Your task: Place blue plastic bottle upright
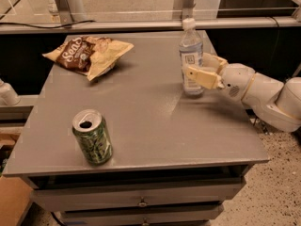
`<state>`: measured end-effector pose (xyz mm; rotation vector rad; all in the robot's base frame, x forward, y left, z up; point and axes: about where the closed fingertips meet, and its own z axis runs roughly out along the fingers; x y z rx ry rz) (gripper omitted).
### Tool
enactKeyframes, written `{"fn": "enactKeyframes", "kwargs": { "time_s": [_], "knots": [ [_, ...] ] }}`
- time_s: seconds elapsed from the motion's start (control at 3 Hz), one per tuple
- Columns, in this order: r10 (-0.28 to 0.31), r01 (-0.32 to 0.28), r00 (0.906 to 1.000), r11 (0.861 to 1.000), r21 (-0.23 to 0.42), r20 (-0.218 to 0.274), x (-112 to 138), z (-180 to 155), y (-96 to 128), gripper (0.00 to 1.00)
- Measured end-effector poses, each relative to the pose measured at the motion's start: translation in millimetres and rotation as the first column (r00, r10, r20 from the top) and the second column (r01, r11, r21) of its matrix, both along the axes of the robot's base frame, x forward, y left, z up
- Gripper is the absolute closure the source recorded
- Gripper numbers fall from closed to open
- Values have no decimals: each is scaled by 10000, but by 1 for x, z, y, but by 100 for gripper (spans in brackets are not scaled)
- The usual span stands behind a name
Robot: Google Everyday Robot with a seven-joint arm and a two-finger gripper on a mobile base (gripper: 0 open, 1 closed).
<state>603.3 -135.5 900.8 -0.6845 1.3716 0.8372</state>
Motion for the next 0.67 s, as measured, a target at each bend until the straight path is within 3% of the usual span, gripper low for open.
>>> {"fn": "enactKeyframes", "kwargs": {
  "time_s": [0.33, 0.67],
  "knots": [
    [-161, 161, 9999, 9998, 80, 41, -1, -4, -7, 0],
    [-288, 286, 9995, 9995, 115, 147, -3, -7, -15, 17]
  ]
}}
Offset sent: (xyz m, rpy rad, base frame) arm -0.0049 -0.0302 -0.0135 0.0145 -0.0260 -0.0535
